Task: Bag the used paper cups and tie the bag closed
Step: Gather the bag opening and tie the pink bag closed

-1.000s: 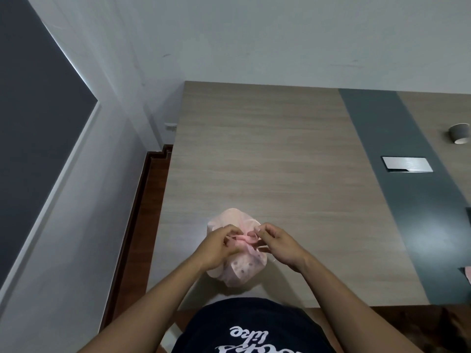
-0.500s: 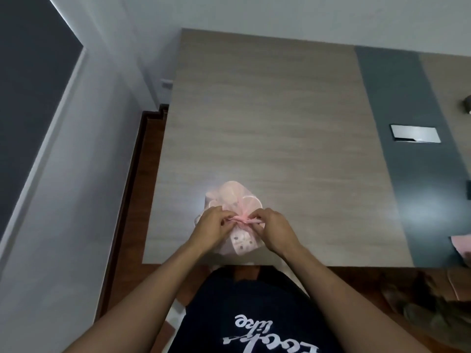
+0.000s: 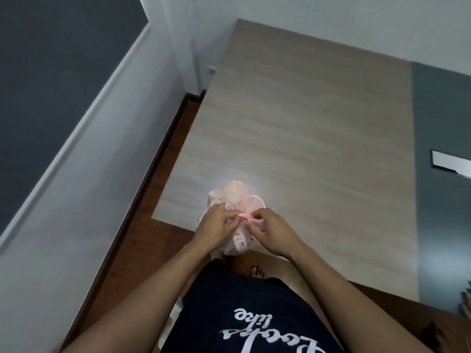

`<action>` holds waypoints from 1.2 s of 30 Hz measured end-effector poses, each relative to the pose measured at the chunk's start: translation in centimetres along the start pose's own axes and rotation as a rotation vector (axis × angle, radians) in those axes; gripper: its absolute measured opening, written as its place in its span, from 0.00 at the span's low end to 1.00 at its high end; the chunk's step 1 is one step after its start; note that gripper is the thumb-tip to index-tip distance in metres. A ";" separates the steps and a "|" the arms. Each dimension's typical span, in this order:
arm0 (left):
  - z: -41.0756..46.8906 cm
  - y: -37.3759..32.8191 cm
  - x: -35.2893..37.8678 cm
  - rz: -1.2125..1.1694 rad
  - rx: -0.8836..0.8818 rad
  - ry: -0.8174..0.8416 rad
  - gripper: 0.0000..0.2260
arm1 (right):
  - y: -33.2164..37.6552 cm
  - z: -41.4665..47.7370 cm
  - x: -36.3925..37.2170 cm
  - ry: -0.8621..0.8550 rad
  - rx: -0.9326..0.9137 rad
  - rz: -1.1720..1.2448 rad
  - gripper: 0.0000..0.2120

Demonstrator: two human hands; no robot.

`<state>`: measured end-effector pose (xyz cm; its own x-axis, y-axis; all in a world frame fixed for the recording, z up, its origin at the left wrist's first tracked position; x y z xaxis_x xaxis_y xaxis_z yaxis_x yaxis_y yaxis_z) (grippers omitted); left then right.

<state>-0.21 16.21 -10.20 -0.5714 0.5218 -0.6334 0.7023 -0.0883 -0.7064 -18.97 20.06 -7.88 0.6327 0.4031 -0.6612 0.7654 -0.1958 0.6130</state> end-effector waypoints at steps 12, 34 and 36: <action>-13.0 -1.0 0.8 -0.052 -0.191 -0.308 0.11 | 1.1 -3.2 3.7 0.166 -0.125 0.197 0.15; -44.6 11.0 -0.8 -0.262 -0.553 -0.830 0.11 | 22.5 -14.7 23.8 0.614 -0.657 -0.189 0.11; -48.3 12.8 -0.4 -0.295 -0.579 -0.875 0.11 | 24.6 -16.2 26.9 0.612 -0.704 -0.212 0.10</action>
<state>29.53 55.83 -3.69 -0.6933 -0.3479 -0.6311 0.4507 0.4740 -0.7564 15.00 40.61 -3.55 0.1656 0.8049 -0.5699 0.4846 0.4369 0.7578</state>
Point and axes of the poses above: each hand's wrist, its own z-axis towards the middle knuckle, its own x-axis out of the palm, y = z × x, the point moved 5 cm from there along z, towards the middle knuckle, and after that the axes turned 3 degrees about y, right-handed, at the moved point
